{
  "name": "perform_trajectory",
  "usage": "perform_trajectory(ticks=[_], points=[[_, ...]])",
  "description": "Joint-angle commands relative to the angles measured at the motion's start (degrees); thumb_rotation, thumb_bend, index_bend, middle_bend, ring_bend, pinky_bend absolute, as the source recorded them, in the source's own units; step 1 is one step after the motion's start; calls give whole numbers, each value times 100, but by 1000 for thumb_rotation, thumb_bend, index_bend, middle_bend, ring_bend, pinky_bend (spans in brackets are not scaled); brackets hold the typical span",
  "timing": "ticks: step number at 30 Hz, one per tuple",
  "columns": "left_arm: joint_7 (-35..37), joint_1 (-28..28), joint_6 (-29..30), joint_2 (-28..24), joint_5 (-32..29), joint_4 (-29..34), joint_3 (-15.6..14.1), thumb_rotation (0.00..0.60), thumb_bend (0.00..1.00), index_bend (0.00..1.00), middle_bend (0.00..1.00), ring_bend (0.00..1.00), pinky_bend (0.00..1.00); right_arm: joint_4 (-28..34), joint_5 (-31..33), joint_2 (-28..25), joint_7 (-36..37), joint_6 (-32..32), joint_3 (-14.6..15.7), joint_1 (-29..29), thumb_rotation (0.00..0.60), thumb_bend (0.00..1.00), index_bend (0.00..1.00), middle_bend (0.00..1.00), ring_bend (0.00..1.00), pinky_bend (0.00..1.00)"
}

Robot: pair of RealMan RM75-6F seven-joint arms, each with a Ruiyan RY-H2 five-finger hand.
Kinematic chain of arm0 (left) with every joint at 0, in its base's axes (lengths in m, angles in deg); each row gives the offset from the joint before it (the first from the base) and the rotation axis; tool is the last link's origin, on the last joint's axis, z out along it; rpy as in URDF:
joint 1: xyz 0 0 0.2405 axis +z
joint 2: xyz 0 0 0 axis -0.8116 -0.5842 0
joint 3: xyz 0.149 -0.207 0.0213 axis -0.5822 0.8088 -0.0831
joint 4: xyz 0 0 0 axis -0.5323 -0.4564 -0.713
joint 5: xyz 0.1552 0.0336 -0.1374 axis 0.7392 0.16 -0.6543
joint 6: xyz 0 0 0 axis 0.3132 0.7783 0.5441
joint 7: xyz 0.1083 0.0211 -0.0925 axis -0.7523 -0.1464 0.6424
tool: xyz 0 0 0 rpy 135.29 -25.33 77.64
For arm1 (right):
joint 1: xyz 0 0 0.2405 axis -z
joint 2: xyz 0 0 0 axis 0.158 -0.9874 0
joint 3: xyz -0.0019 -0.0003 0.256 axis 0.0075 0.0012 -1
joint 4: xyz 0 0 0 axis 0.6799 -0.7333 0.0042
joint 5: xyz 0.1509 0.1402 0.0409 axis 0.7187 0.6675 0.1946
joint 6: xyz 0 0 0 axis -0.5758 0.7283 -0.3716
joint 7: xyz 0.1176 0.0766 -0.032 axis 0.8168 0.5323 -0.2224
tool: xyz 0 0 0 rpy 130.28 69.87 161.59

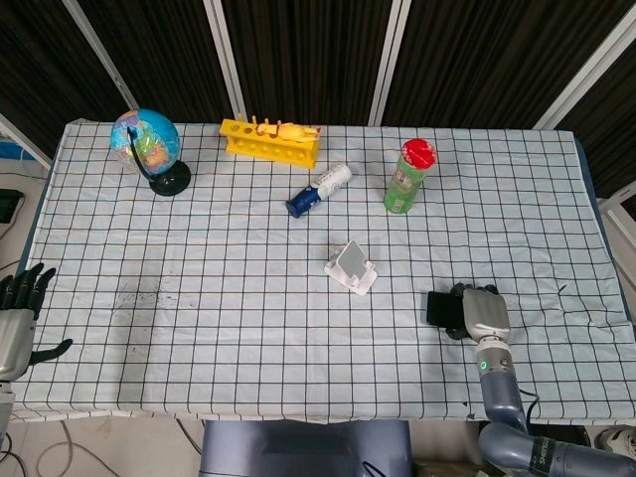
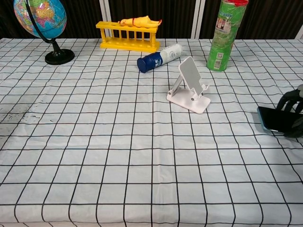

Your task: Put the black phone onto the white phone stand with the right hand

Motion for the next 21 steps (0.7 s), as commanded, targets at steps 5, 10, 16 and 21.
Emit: perform_trajectory(ticks=[5,10,16,21], points=[[1,5,11,3,2,2,1,600,0,0,0,0,0,302,-257,-189,574,-12,-220,111,600,400,649,732,585,185],[-4,3,8,6,-1,-3,2,600,0,0,0,0,0,563,-225,-371,1027,-66,-465,178,600,400,649,732,585,215],[-11,2,4,8,-10,-4,5,600,0,0,0,0,0,929,18,-576,1692,-181,-892,252,600,400,648,732,585,217],[-15,1,1,9,-18,0,8,600,0,0,0,0,0,1154,171,-643,2284,-311,-1180,327,600,400,649,732,585,217]])
